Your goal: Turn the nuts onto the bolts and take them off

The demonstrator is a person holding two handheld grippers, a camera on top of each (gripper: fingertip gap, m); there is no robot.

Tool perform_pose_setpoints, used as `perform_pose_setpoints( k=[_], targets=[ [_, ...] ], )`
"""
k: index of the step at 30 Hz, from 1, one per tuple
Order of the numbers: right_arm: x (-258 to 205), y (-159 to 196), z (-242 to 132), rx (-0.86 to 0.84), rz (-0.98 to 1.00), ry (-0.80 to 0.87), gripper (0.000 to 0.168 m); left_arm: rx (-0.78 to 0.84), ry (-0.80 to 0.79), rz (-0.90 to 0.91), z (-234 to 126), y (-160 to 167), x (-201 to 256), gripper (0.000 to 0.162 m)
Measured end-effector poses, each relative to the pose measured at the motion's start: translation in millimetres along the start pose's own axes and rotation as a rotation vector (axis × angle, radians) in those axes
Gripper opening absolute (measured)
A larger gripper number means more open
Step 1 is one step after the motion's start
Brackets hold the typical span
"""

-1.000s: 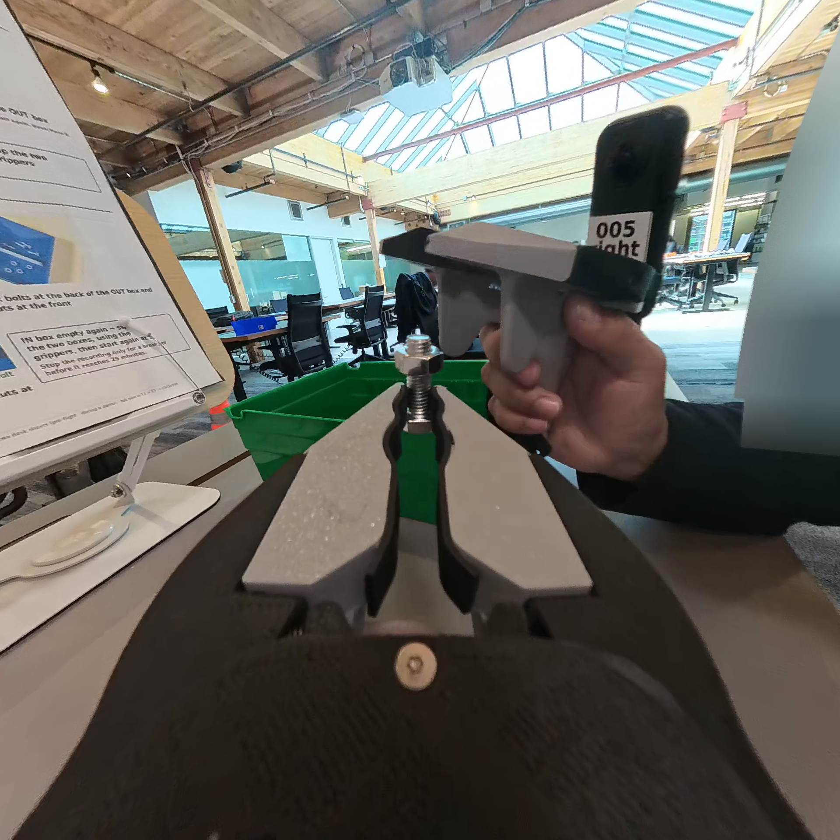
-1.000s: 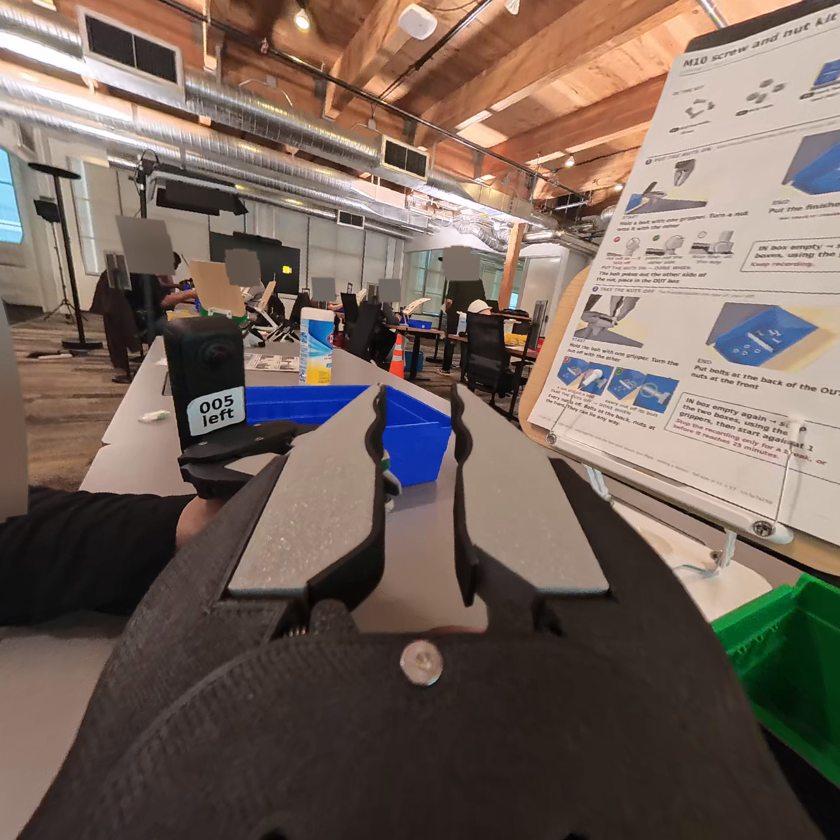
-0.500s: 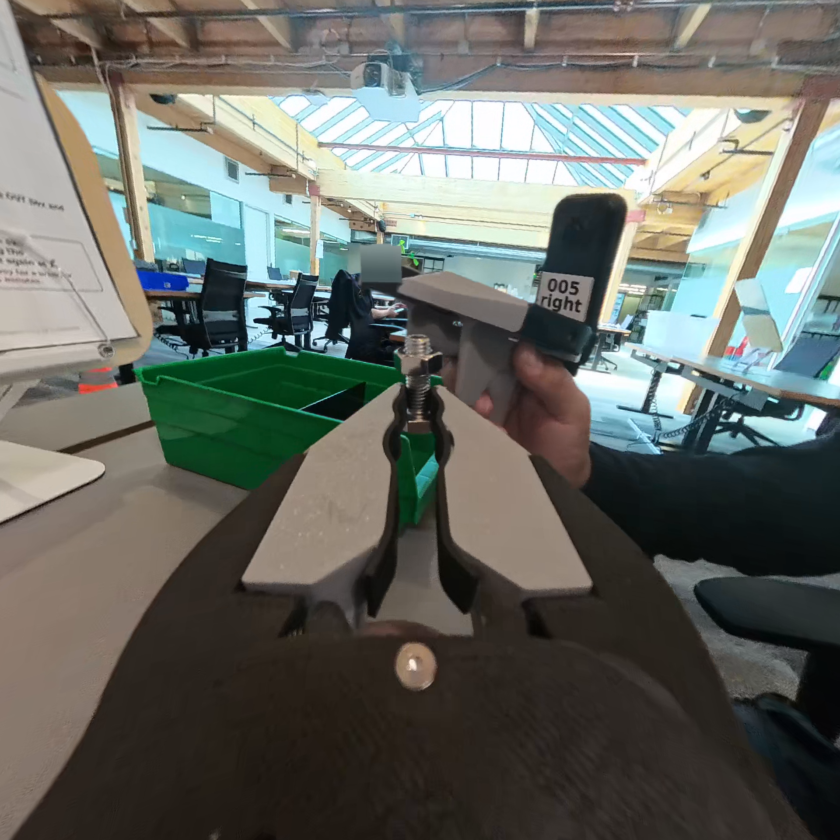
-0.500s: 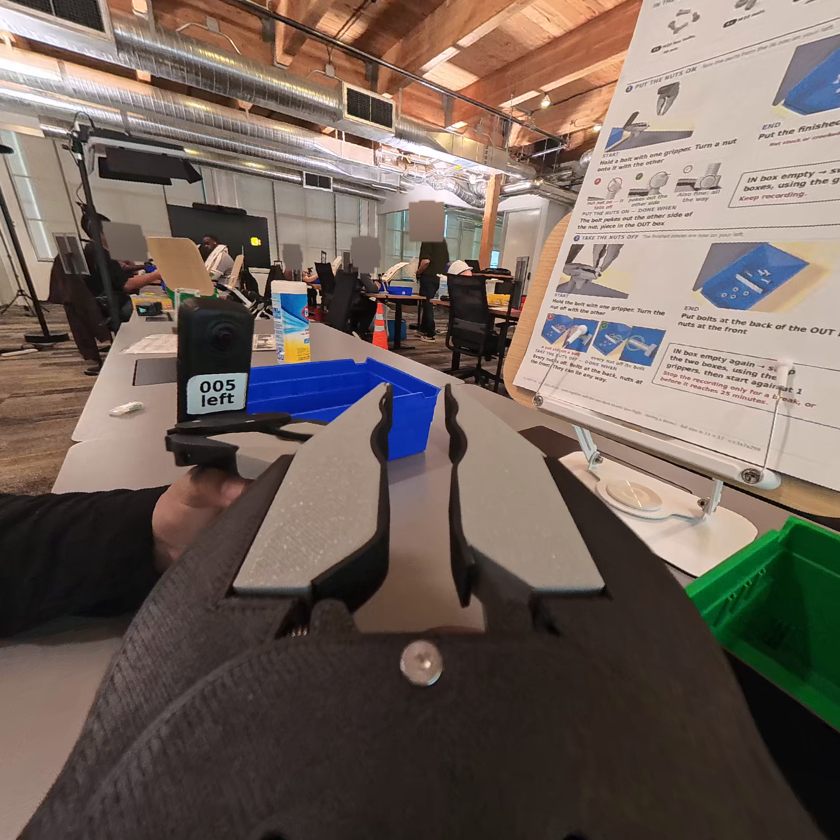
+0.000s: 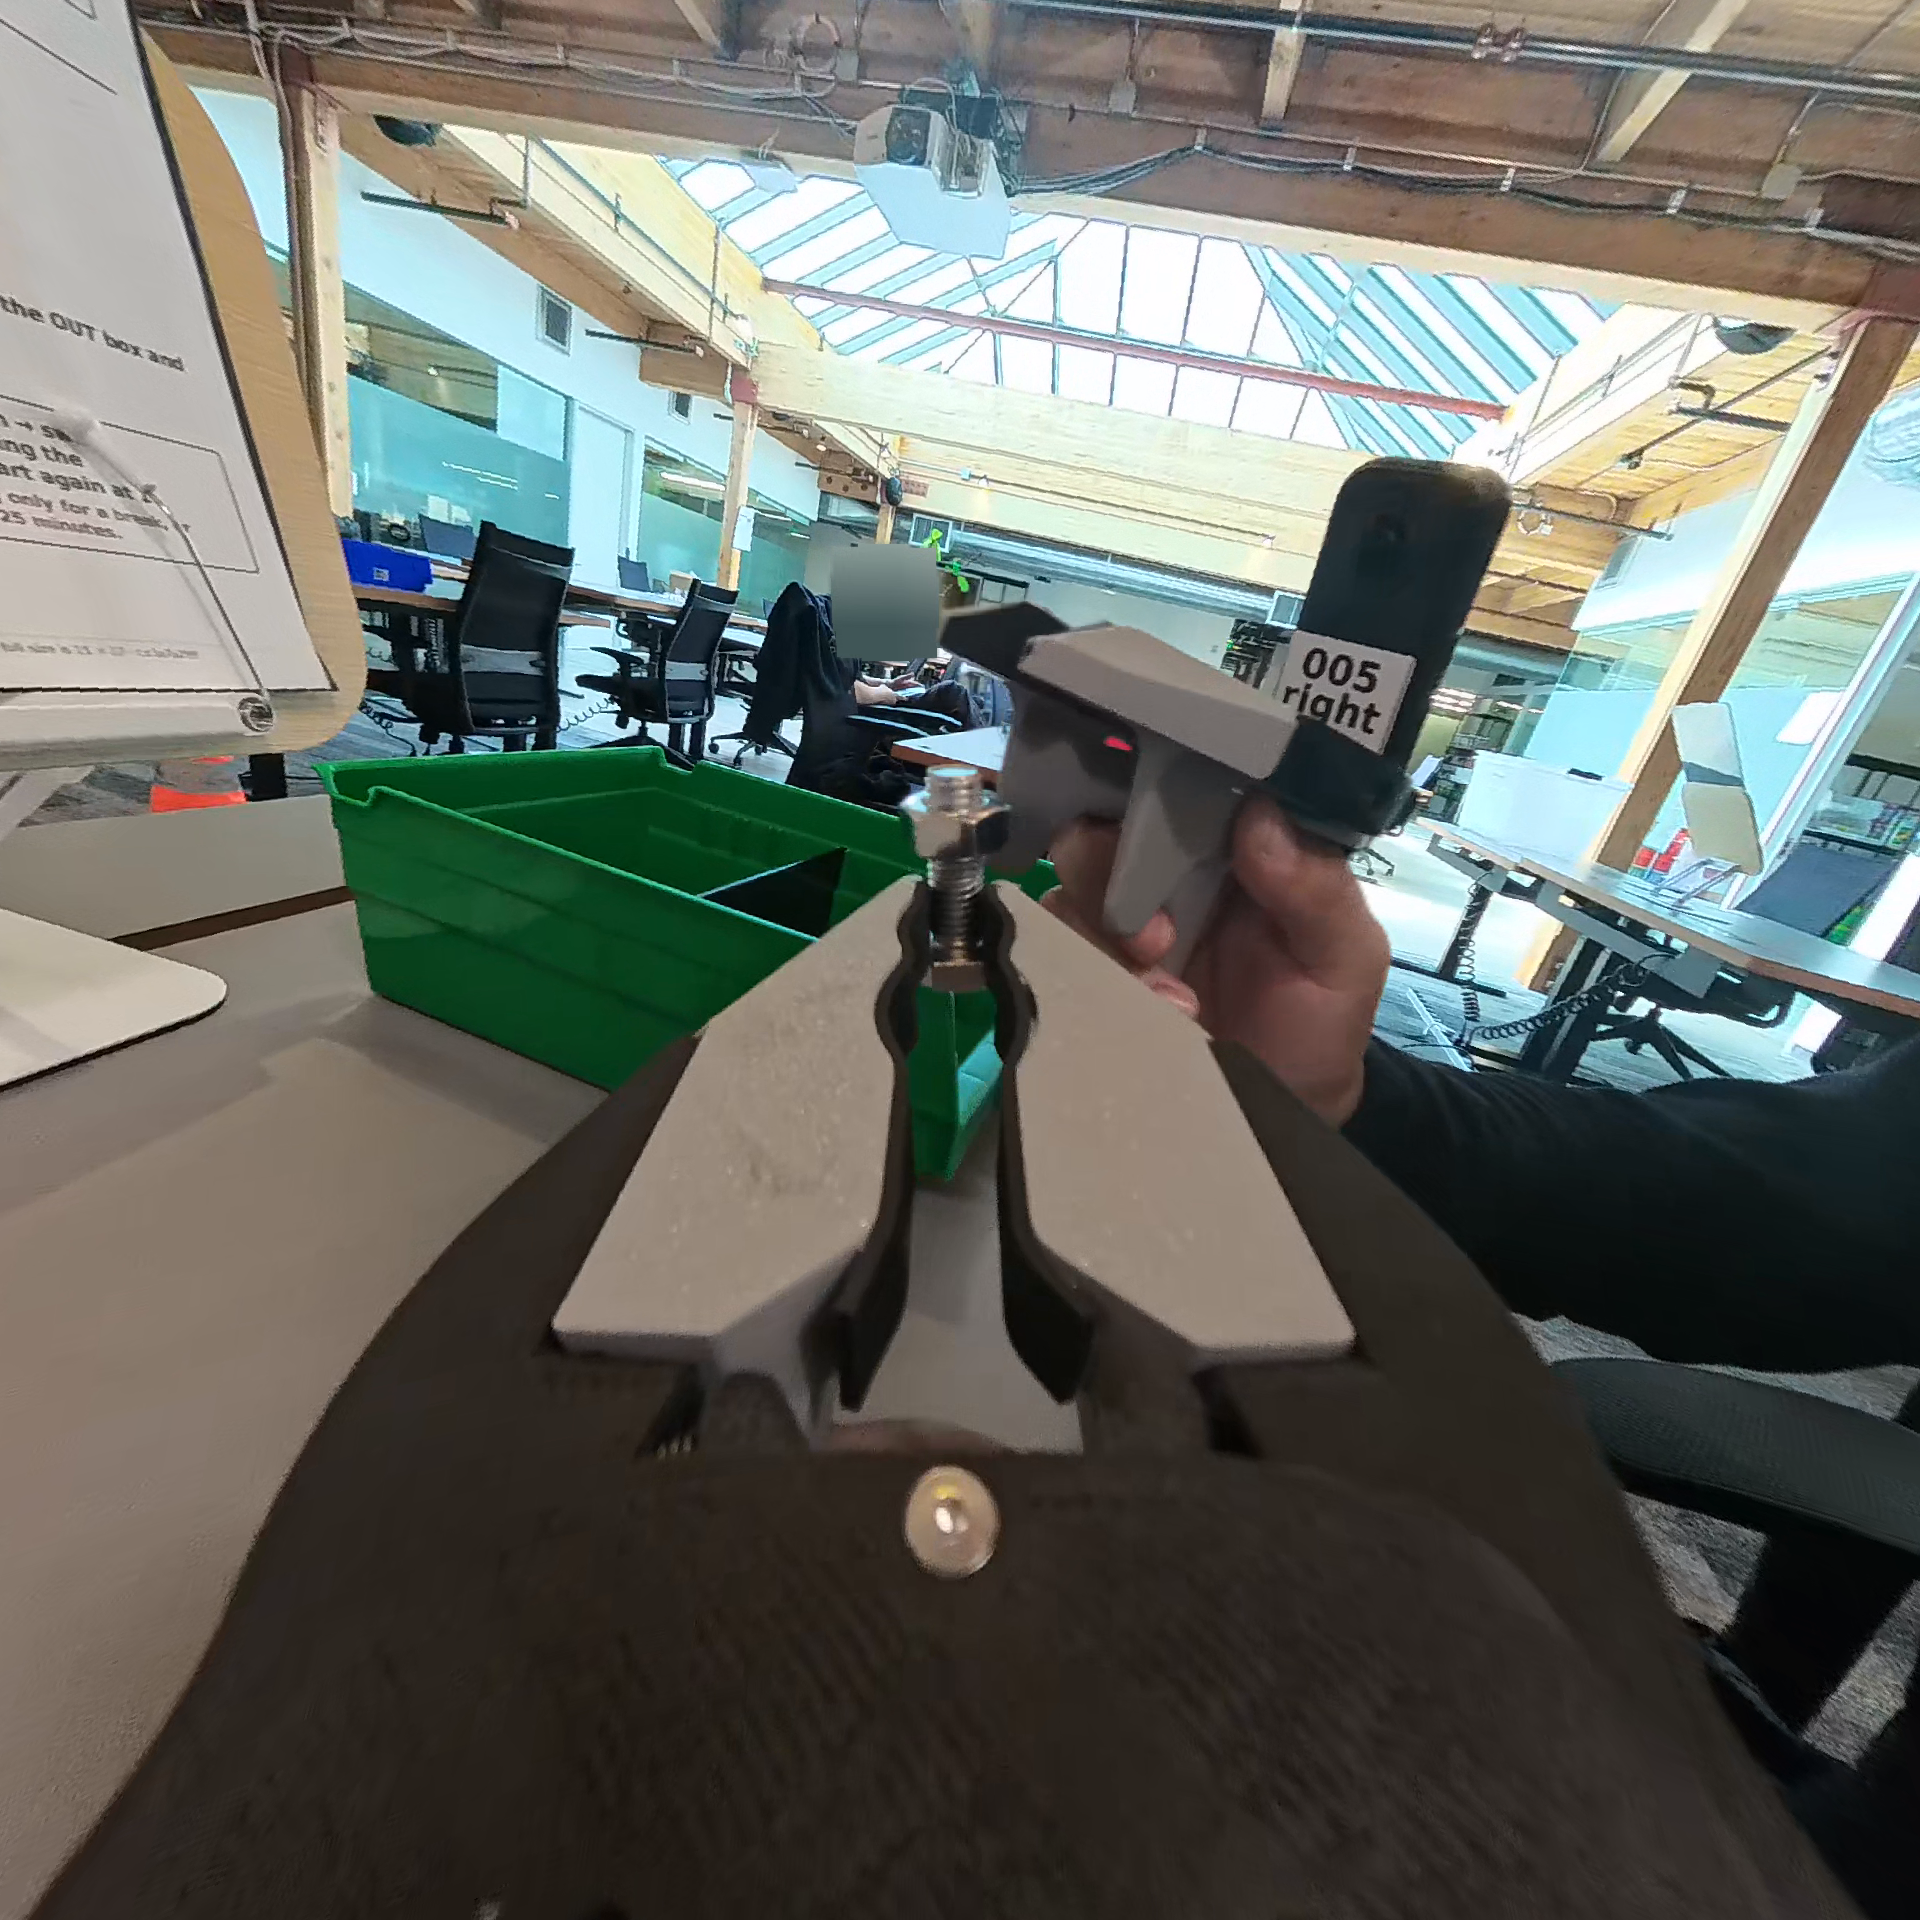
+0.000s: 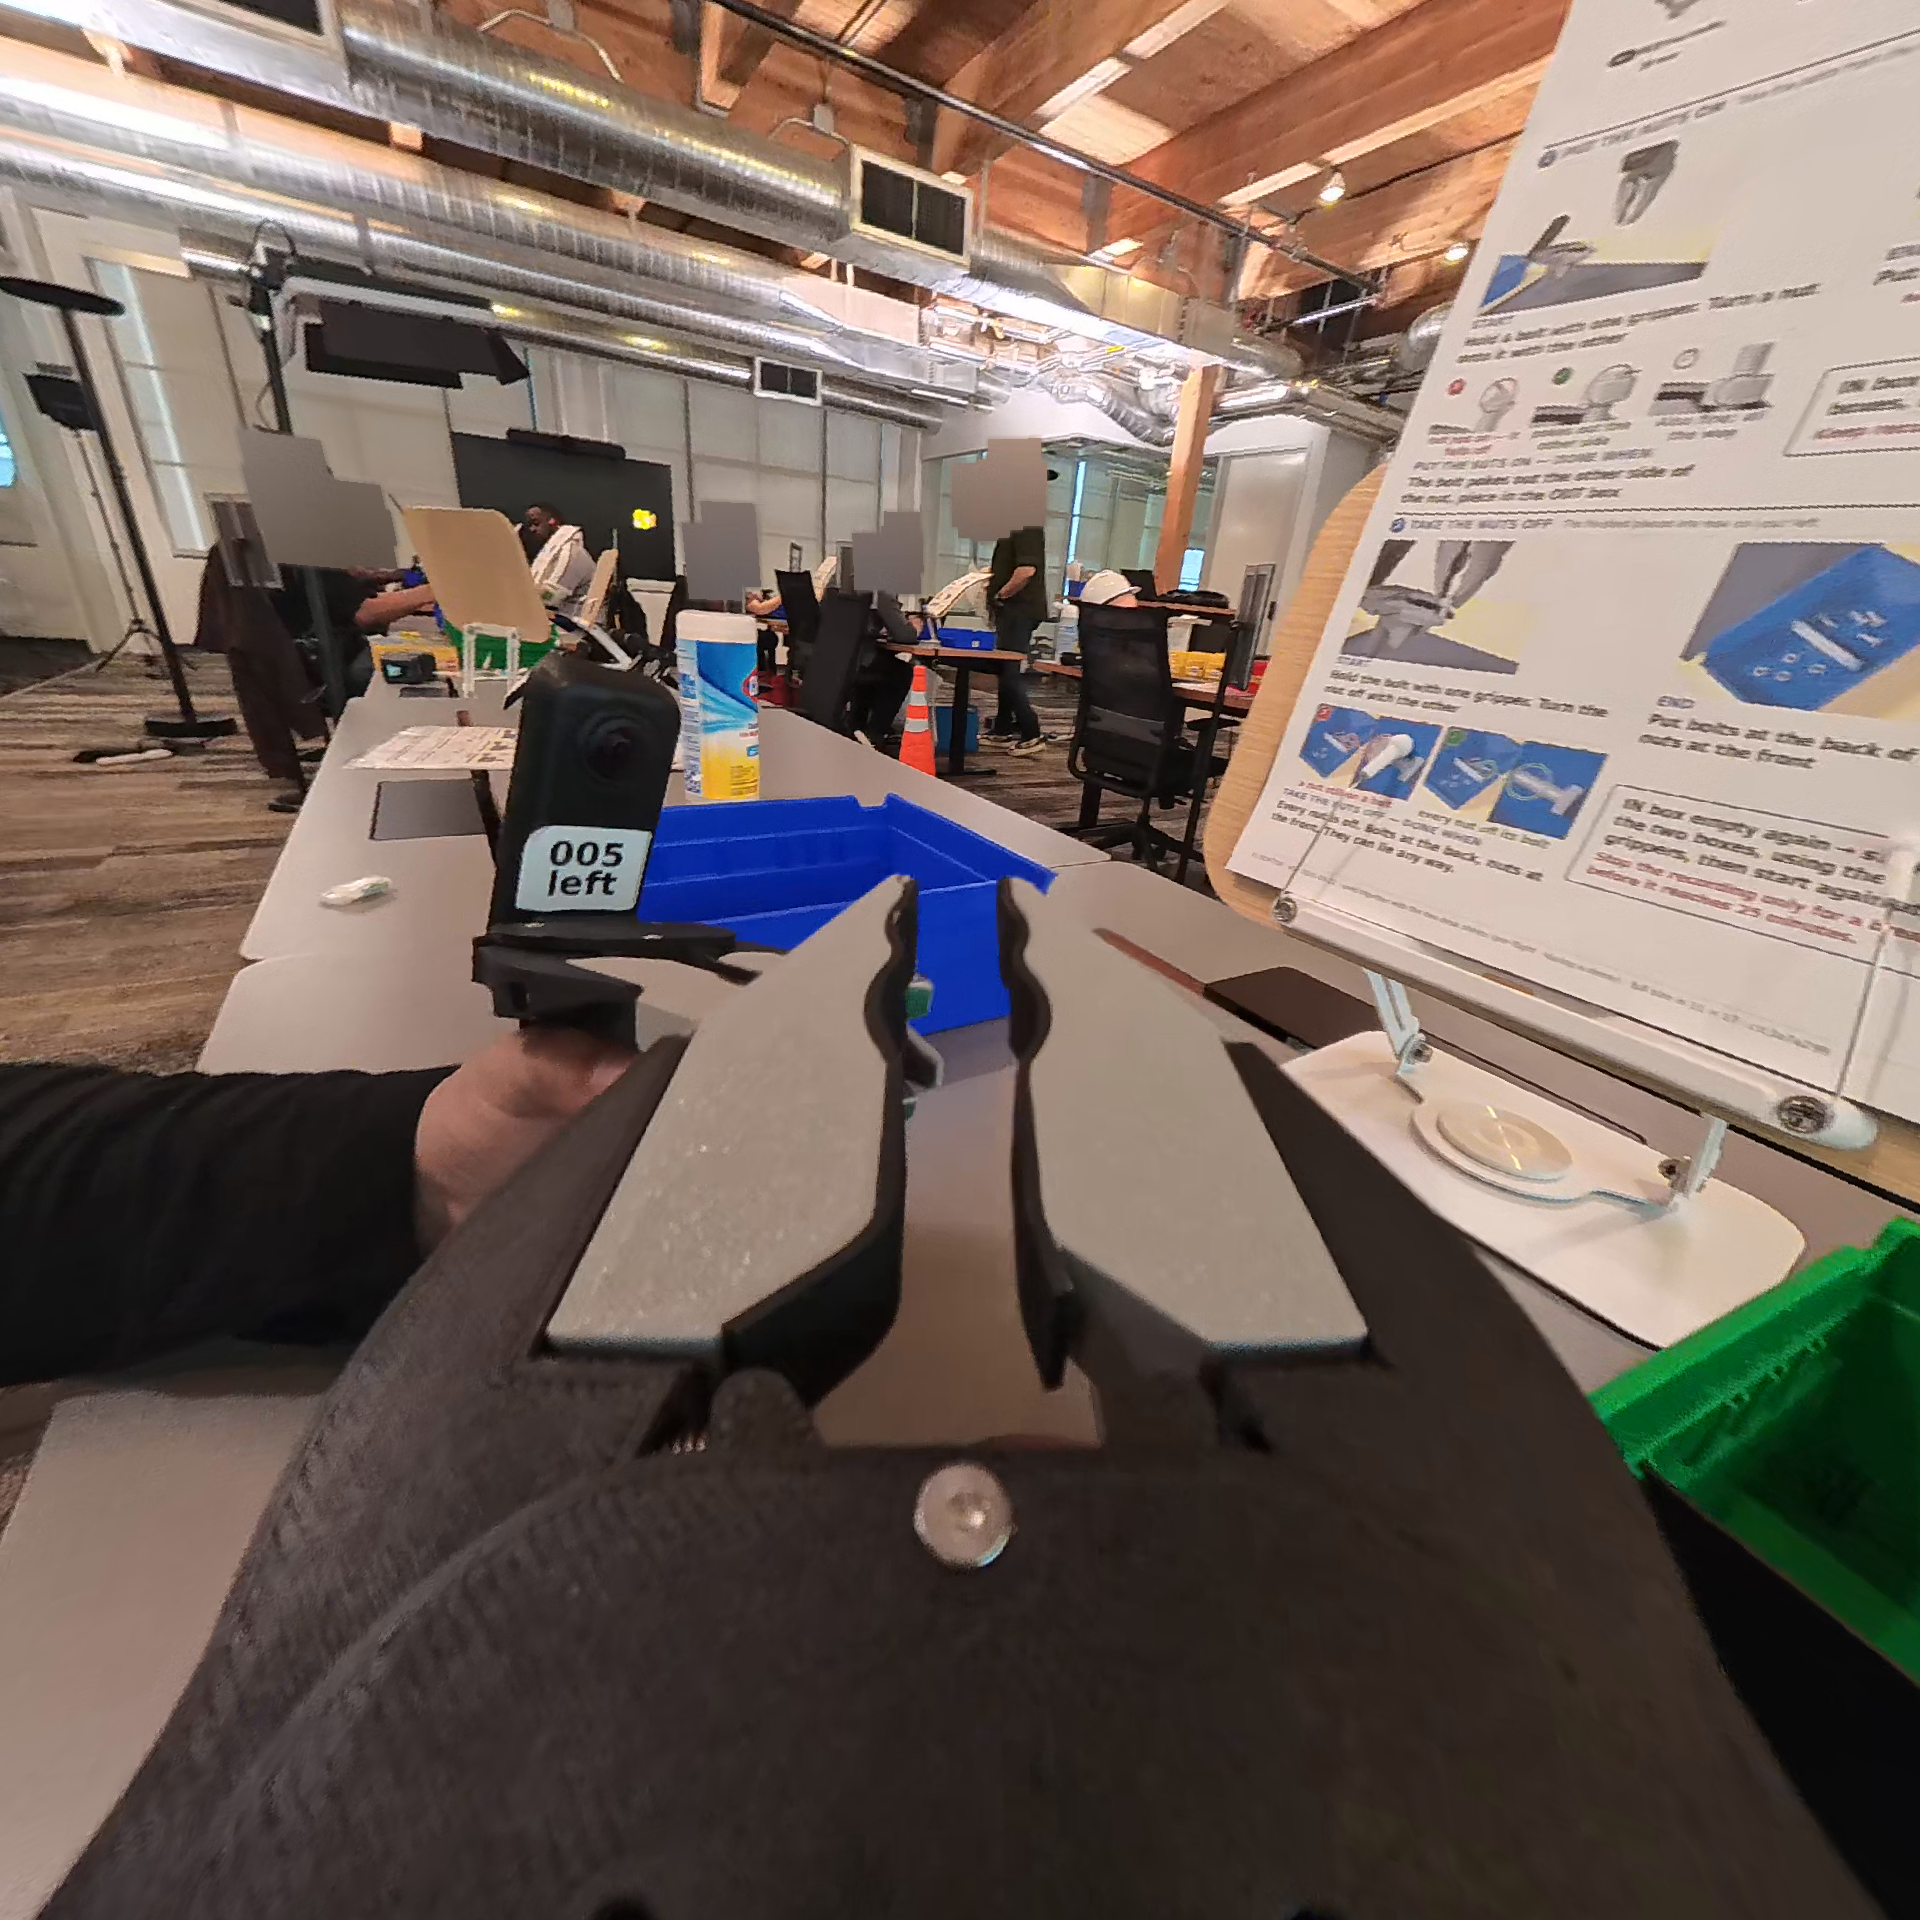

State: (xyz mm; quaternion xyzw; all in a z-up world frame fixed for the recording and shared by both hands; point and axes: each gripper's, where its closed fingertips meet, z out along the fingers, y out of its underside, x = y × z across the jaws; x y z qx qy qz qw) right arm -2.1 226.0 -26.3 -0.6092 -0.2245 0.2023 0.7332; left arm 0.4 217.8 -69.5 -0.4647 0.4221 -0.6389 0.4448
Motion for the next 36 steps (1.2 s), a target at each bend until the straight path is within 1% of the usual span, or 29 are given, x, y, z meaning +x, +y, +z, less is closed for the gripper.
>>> perform_pose_setpoints(
  k=[3,7,13,17,20,24,27,29,32,36],
  targets=[
    [-3,7,3,-0.035,-0.003,-0.02,0.006,0.002,-0.006,-0.007,-1,-1,-2,0.007],
    [-9,18,8,-0.09,0.005,-0.056,0.006,0.004,-0.022,-0.009,-2,-1,-6,0.007],
    [-8,21,9,-0.11,0.02,-0.053,0.011,0.016,-0.054,-0.022,-4,-3,-13,0.007],
    [-10,31,13,-0.149,0.055,-0.07,0.013,0.012,-0.061,-0.012,-4,-2,-14,0.007],
    [-13,38,17,-0.173,0.06,-0.077,0.02,-0.014,-0.059,0.016,-2,2,-11,0.007],
    [-21,46,21,-0.193,0.071,-0.106,0.023,-0.063,-0.049,0.086,4,12,-3,0.006],
    [-21,45,20,-0.192,0.052,-0.101,0.021,-0.076,-0.052,0.13,6,14,0,0.007],
    [-17,39,18,-0.172,0.044,-0.086,0.021,-0.087,-0.089,0.153,4,14,-6,0.006],
    [-11,31,14,-0.145,0.052,-0.07,0.02,-0.086,-0.137,0.142,1,13,-17,0.006],
    [-8,36,15,-0.171,0.06,-0.069,0.02,-0.103,-0.183,0.126,-2,15,-27,0.006]
  ],
)
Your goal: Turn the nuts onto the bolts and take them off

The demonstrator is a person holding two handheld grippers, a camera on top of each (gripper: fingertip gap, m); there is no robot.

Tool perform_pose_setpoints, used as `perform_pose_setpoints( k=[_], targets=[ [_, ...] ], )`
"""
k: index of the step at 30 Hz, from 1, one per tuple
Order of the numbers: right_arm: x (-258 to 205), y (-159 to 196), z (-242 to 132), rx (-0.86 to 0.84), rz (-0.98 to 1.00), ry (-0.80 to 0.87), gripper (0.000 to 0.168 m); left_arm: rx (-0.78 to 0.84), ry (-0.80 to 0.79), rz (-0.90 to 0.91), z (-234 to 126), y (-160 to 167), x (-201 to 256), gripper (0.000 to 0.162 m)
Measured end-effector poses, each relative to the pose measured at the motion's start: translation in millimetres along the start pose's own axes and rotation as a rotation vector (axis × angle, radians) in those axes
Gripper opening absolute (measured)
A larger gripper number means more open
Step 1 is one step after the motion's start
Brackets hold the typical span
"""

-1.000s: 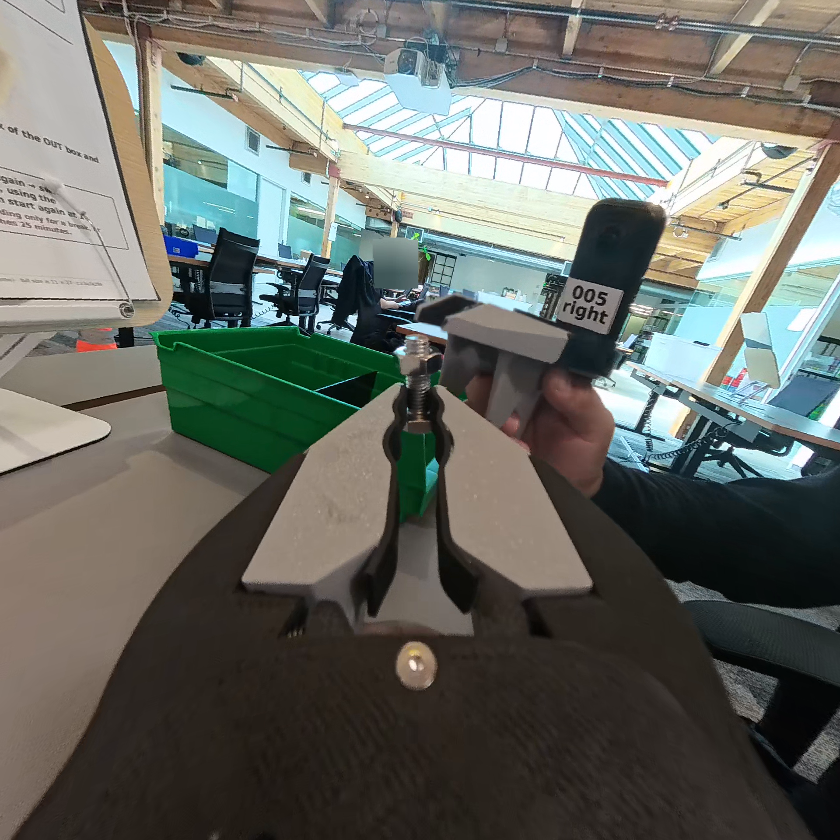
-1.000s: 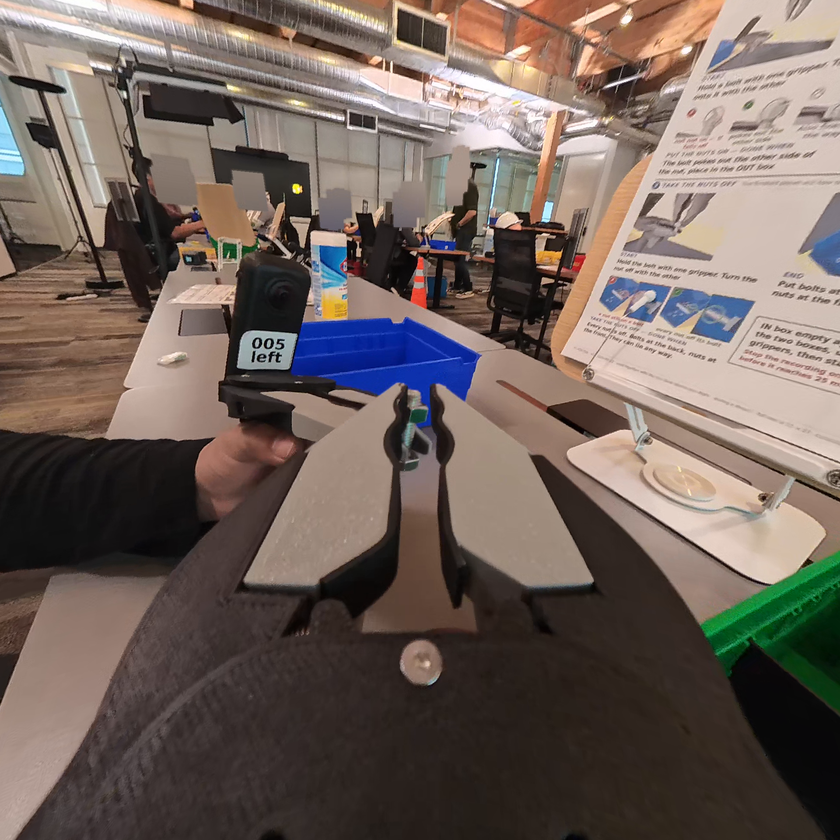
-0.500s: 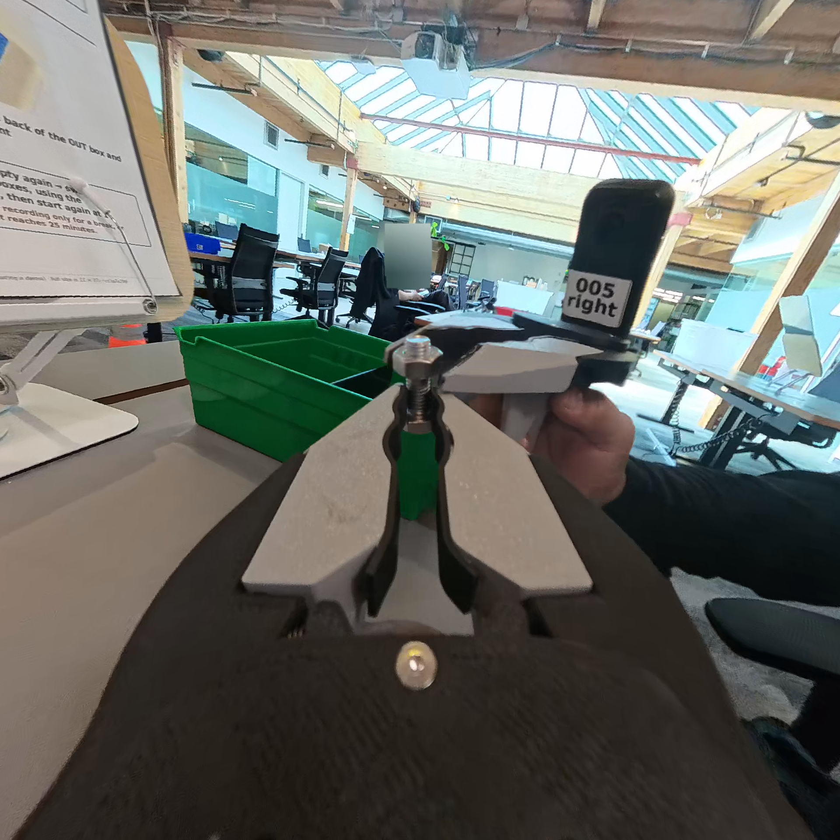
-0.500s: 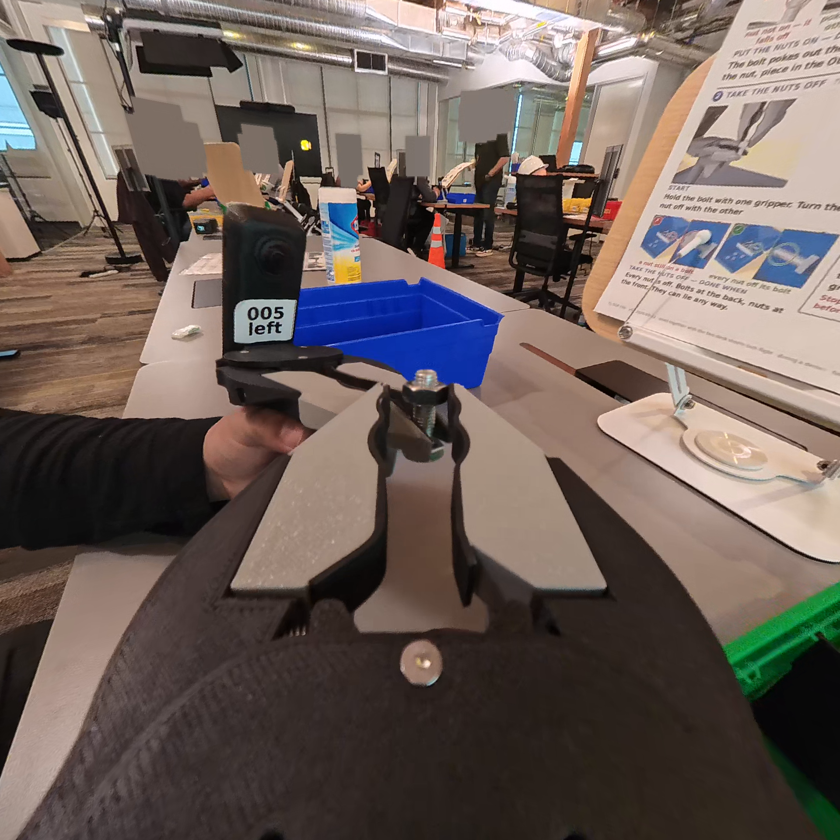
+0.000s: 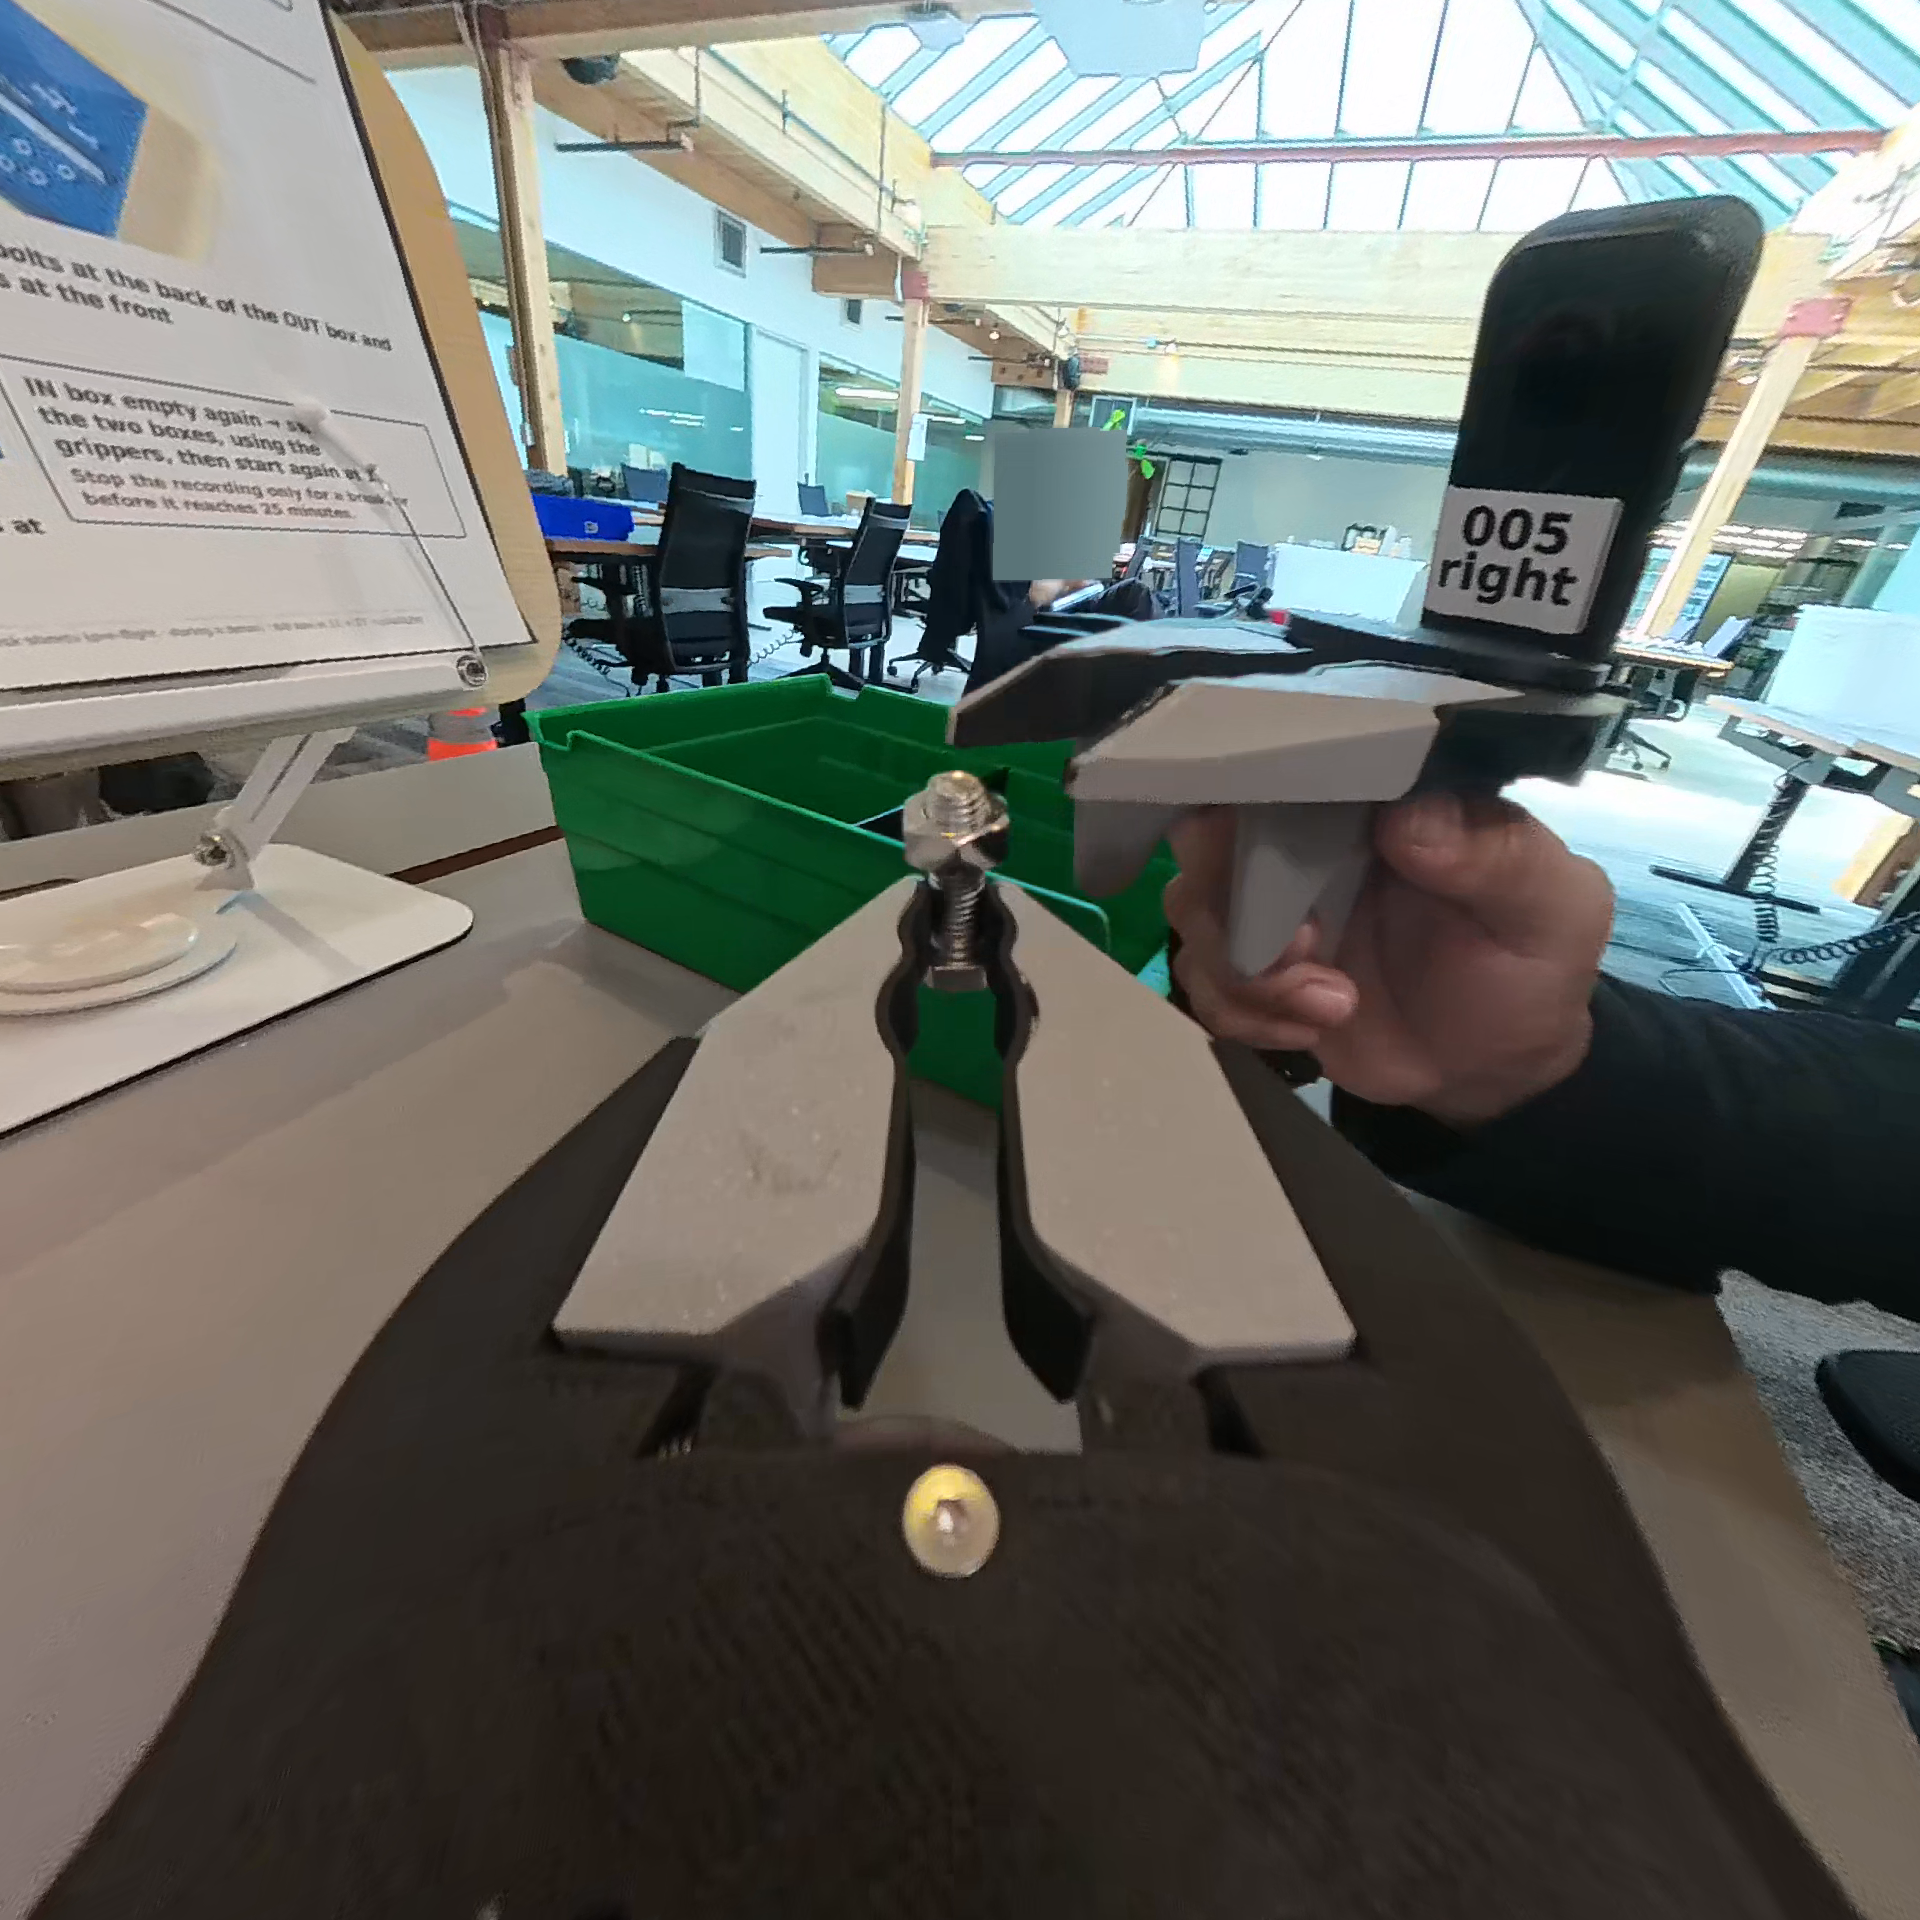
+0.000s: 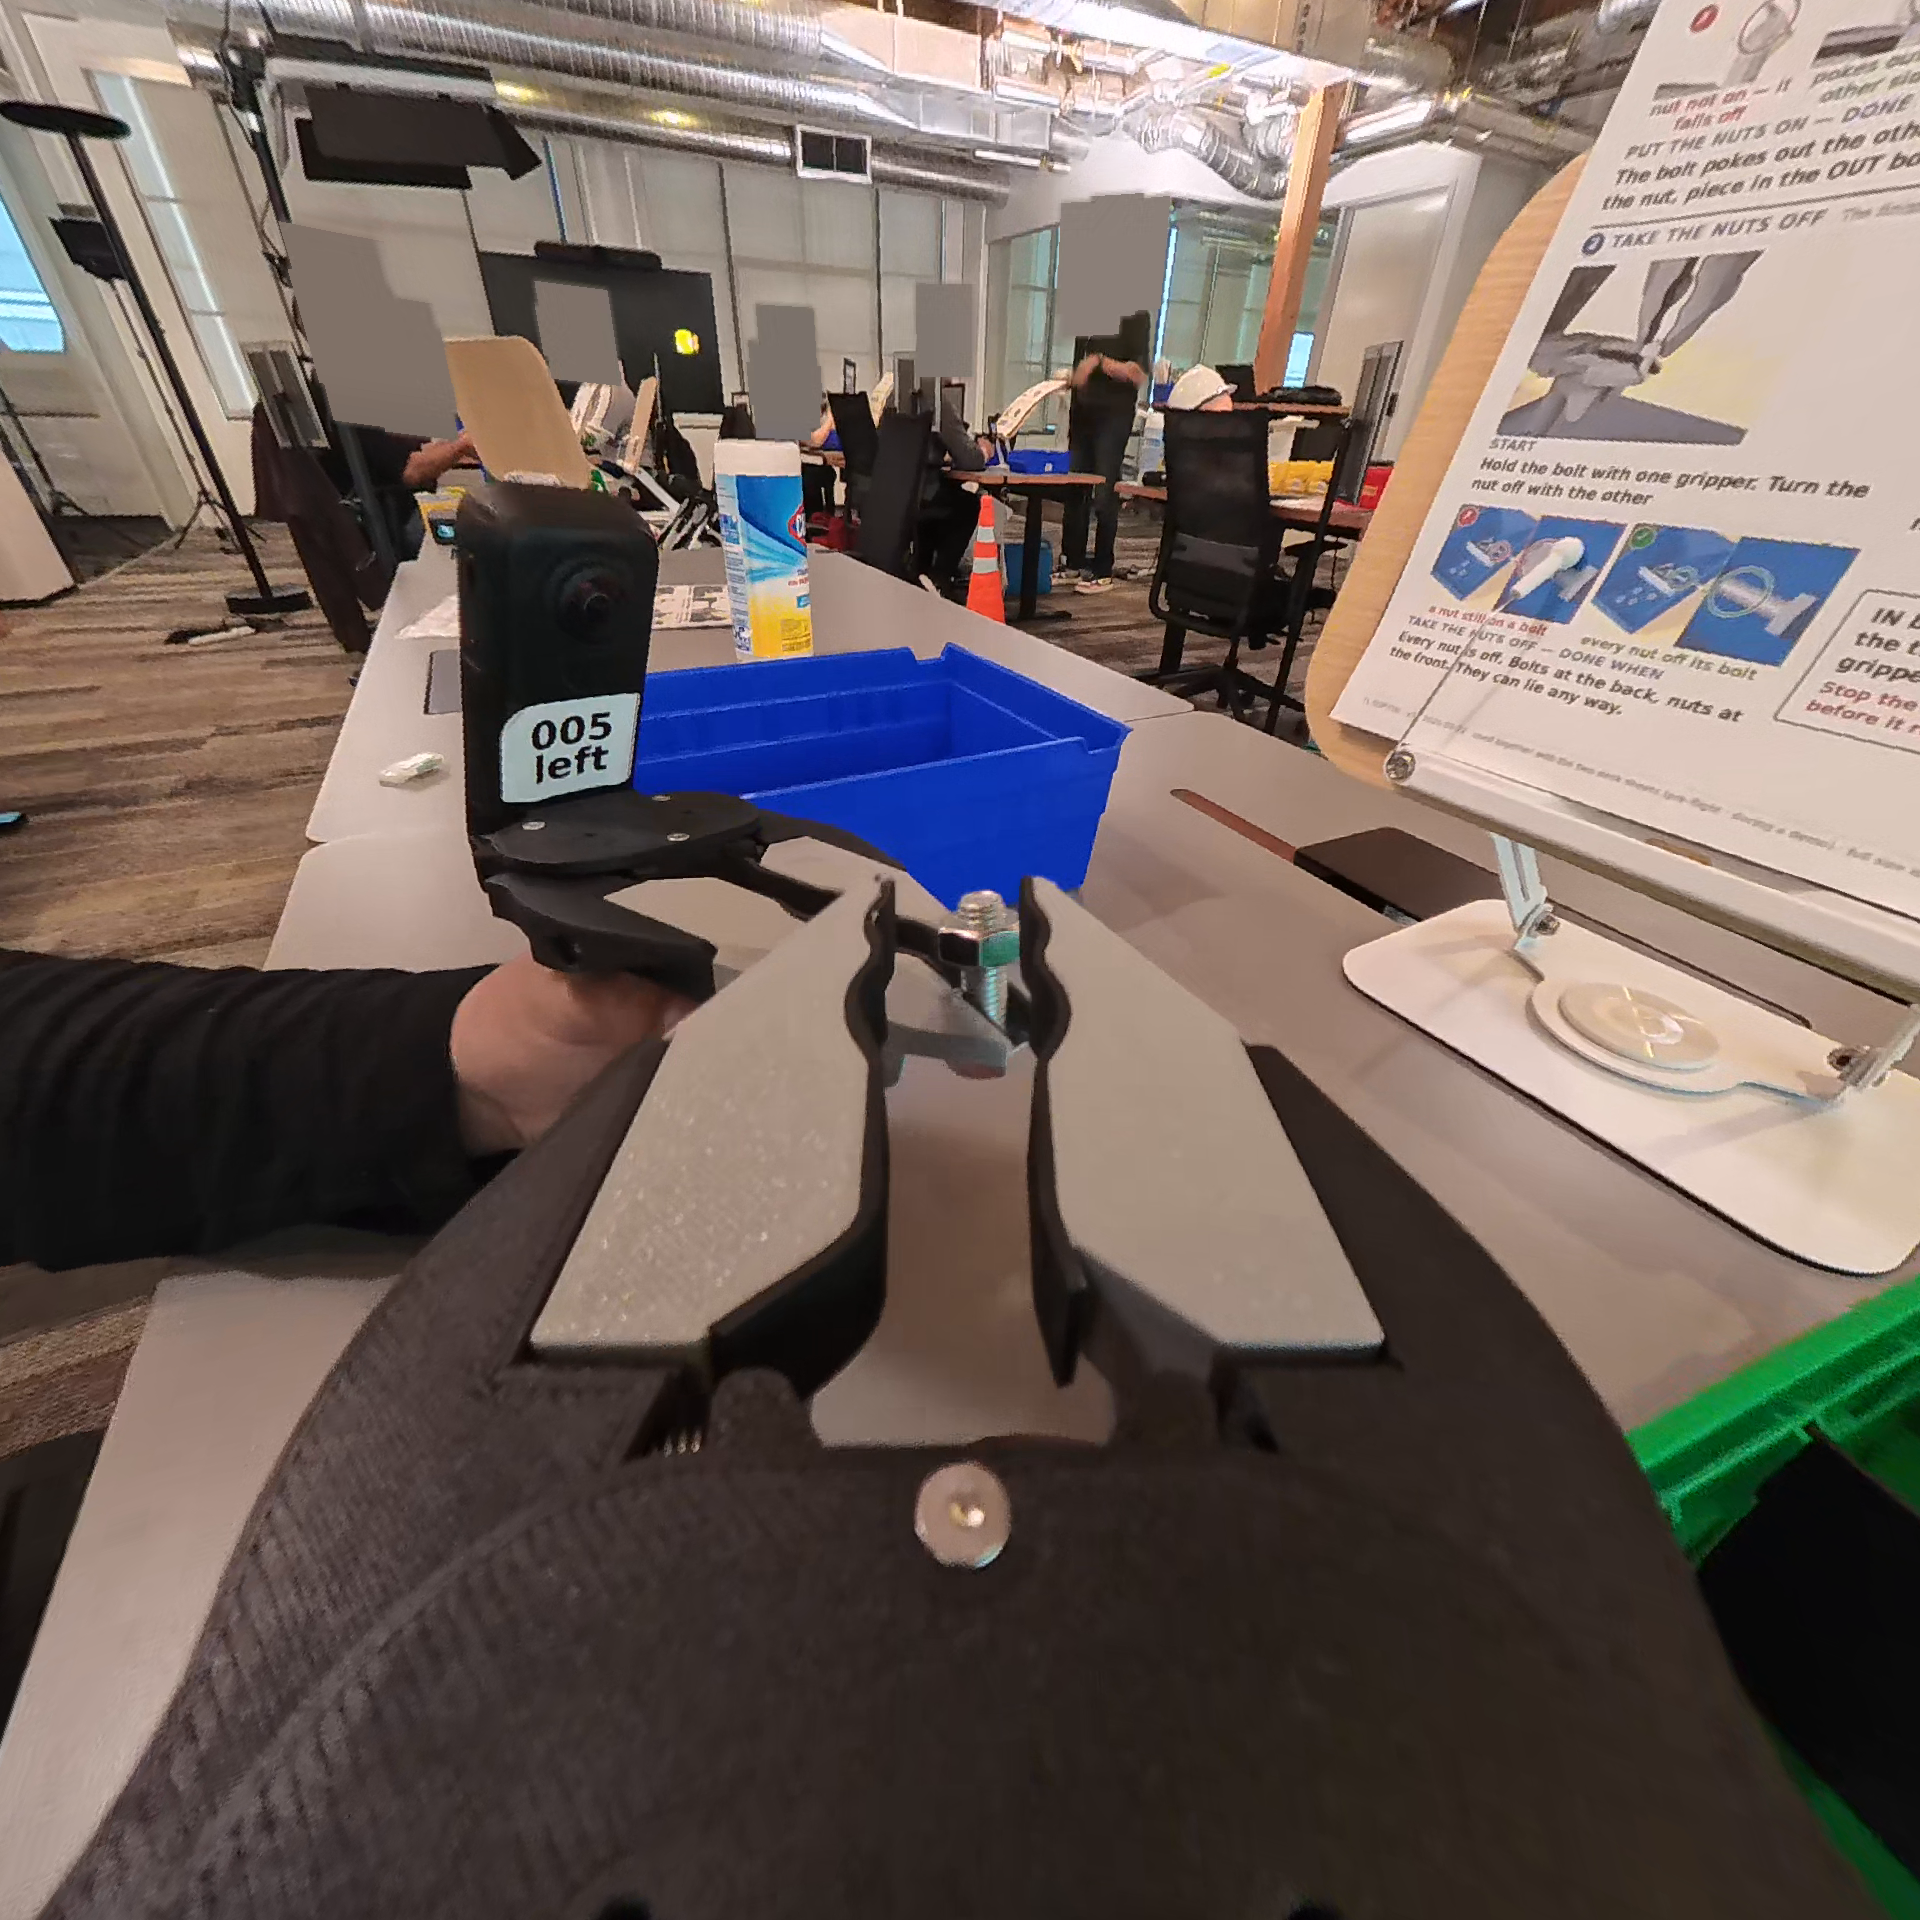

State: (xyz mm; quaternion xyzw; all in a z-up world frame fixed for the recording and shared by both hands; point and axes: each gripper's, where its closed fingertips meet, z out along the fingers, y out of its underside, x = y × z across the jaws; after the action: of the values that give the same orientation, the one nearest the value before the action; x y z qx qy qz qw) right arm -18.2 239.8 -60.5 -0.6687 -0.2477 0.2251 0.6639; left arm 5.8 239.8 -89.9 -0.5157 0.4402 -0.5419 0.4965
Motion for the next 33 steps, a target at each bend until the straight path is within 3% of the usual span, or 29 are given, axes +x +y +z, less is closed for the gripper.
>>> perform_pose_setpoints(
  k=[3,7,13,25,30,33],
  targets=[
    [-1,11,6,-0.048,-0.006,0.004,0.022,-0.029,-0.006,0.025,2,5,1,0.006],
    [8,17,7,-0.088,-0.031,0.061,0.01,-0.062,0.002,0.074,6,11,8,0.006],
    [9,15,6,-0.069,0.028,0.042,0.005,-0.061,0.002,0.074,5,10,7,0.006],
    [13,14,4,-0.053,0.098,0.035,0.016,-0.056,-0.102,0.047,-1,8,-16,0.006],
    [5,23,13,-0.082,0.104,0.01,0.031,-0.058,-0.069,0.051,1,9,-9,0.006],
    [3,26,15,-0.09,0.089,0.009,0.031,-0.063,-0.034,0.074,4,10,1,0.006]
  ],
)
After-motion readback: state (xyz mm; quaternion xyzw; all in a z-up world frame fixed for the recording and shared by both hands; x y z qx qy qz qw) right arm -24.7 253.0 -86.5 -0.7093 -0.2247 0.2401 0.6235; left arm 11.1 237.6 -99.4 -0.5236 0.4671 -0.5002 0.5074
